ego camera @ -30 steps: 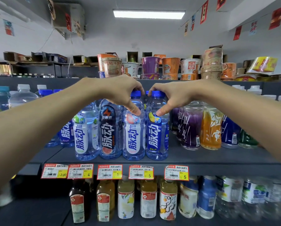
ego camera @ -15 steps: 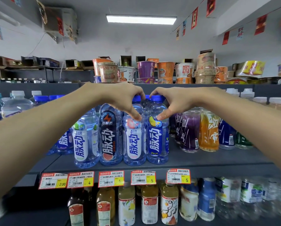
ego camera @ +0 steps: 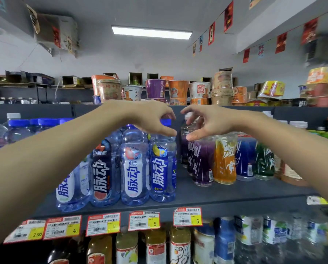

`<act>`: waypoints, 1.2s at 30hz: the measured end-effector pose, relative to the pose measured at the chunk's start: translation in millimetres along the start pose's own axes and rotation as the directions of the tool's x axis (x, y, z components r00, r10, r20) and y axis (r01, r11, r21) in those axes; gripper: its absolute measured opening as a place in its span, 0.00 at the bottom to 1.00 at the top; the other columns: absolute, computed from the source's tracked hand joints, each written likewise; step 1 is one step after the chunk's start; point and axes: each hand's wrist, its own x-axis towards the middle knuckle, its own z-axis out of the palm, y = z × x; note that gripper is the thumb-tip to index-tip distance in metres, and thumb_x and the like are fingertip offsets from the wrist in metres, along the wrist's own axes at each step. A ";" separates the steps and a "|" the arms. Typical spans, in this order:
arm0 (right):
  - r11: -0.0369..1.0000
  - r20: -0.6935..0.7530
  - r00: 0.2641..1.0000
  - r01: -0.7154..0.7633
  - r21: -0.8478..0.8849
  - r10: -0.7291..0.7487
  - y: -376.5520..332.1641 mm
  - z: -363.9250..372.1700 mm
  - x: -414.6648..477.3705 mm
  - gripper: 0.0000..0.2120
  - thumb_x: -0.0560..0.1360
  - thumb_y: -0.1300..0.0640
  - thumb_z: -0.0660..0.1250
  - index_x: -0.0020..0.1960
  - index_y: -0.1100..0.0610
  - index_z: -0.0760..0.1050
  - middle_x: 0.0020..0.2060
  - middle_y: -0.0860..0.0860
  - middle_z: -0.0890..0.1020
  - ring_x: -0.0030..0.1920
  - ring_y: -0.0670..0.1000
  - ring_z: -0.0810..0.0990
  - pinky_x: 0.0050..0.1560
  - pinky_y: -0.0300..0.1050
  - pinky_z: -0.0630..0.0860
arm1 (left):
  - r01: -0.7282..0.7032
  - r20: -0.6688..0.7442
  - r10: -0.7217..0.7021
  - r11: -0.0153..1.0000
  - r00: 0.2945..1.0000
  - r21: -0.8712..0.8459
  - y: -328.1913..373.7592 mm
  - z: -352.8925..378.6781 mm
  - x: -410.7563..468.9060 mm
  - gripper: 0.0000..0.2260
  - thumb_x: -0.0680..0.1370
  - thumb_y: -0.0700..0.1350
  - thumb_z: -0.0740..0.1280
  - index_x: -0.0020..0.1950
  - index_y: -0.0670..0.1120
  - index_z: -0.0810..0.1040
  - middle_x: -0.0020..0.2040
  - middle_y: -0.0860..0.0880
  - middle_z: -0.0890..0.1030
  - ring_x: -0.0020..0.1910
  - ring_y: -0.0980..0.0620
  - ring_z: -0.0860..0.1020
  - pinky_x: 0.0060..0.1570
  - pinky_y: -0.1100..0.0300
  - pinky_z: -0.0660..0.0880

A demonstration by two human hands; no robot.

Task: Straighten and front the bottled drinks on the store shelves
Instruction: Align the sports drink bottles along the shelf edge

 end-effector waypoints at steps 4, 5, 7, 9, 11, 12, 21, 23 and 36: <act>0.995 -0.070 0.995 0.069 -0.074 -0.074 29.3 0.1 -15.2 0.34 0.73 0.46 0.76 0.75 0.49 0.67 0.59 0.45 0.78 0.52 0.44 0.80 0.50 0.36 0.76 | -0.001 -0.031 0.003 0.998 1.000 0.061 31.7 1.6 29.1 0.29 0.77 0.64 0.67 0.73 0.50 0.71 0.69 0.50 0.75 0.65 0.51 0.74 0.62 0.57 0.69; 0.991 -0.104 0.989 0.098 -0.096 -0.108 37.0 -0.7 -17.4 0.31 0.74 0.47 0.75 0.73 0.51 0.69 0.58 0.45 0.79 0.51 0.44 0.80 0.49 0.35 0.76 | 0.003 -0.039 0.000 0.998 0.999 0.061 38.7 2.3 37.5 0.29 0.77 0.63 0.67 0.74 0.50 0.70 0.69 0.49 0.74 0.65 0.51 0.73 0.60 0.58 0.68; 0.976 -0.219 0.956 0.166 -0.138 -0.193 52.9 -3.1 -20.0 0.22 0.74 0.51 0.75 0.66 0.53 0.76 0.53 0.45 0.80 0.47 0.41 0.79 0.46 0.32 0.74 | 0.031 -0.045 -0.028 0.998 0.999 0.056 51.4 5.5 56.1 0.31 0.77 0.63 0.68 0.74 0.48 0.69 0.70 0.48 0.74 0.65 0.50 0.73 0.57 0.60 0.66; 0.966 -0.349 0.904 0.199 -0.165 -0.245 68.1 -6.5 -21.4 0.15 0.74 0.53 0.74 0.59 0.51 0.79 0.49 0.45 0.80 0.46 0.39 0.77 0.46 0.35 0.73 | 0.069 -0.053 -0.067 0.997 0.996 0.031 62.6 12.1 74.0 0.35 0.75 0.62 0.70 0.76 0.46 0.66 0.71 0.47 0.73 0.66 0.49 0.73 0.58 0.60 0.66; 0.956 -0.422 0.870 0.162 -0.242 -0.255 84.9 -10.8 -21.2 0.13 0.74 0.52 0.72 0.58 0.50 0.78 0.50 0.47 0.79 0.50 0.44 0.76 0.52 0.44 0.76 | 0.109 -0.077 -0.109 0.994 0.991 -0.009 72.6 21.4 89.2 0.39 0.73 0.62 0.73 0.77 0.45 0.63 0.72 0.45 0.72 0.67 0.47 0.72 0.61 0.57 0.68; 0.942 -0.440 0.861 0.118 -0.313 -0.254 94.1 -12.9 -21.2 0.13 0.75 0.51 0.70 0.59 0.49 0.77 0.52 0.48 0.77 0.54 0.47 0.76 0.54 0.48 0.76 | 0.130 -0.097 -0.132 0.991 0.986 -0.029 77.0 26.2 95.2 0.41 0.72 0.62 0.74 0.77 0.44 0.62 0.72 0.45 0.71 0.67 0.46 0.72 0.62 0.55 0.69; 0.888 -0.279 0.938 0.057 -0.456 -0.204 131.1 -12.1 -1.8 0.29 0.75 0.36 0.66 0.70 0.52 0.71 0.61 0.54 0.78 0.59 0.55 0.78 0.49 0.49 0.74 | 0.254 -0.204 -0.297 0.944 0.933 -0.211 93.9 54.5 118.1 0.44 0.68 0.62 0.78 0.75 0.46 0.62 0.65 0.45 0.75 0.55 0.51 0.72 0.51 0.59 0.68; 0.912 -0.261 0.952 0.041 -0.408 -0.160 128.9 -12.9 3.9 0.30 0.76 0.36 0.67 0.70 0.54 0.70 0.62 0.55 0.78 0.60 0.56 0.78 0.54 0.50 0.75 | 0.257 -0.212 -0.310 0.935 0.927 -0.243 95.2 57.7 119.8 0.43 0.68 0.61 0.79 0.74 0.47 0.62 0.61 0.46 0.76 0.53 0.51 0.72 0.49 0.59 0.67; 0.961 -0.092 0.991 0.067 -0.269 -0.095 120.6 -40.3 -6.1 0.20 0.80 0.42 0.65 0.66 0.51 0.75 0.65 0.53 0.77 0.60 0.53 0.75 0.55 0.46 0.72 | 0.242 -0.109 -0.243 0.970 0.964 -0.014 82.9 29.8 107.8 0.46 0.68 0.69 0.73 0.76 0.44 0.65 0.69 0.44 0.75 0.66 0.45 0.73 0.55 0.60 0.64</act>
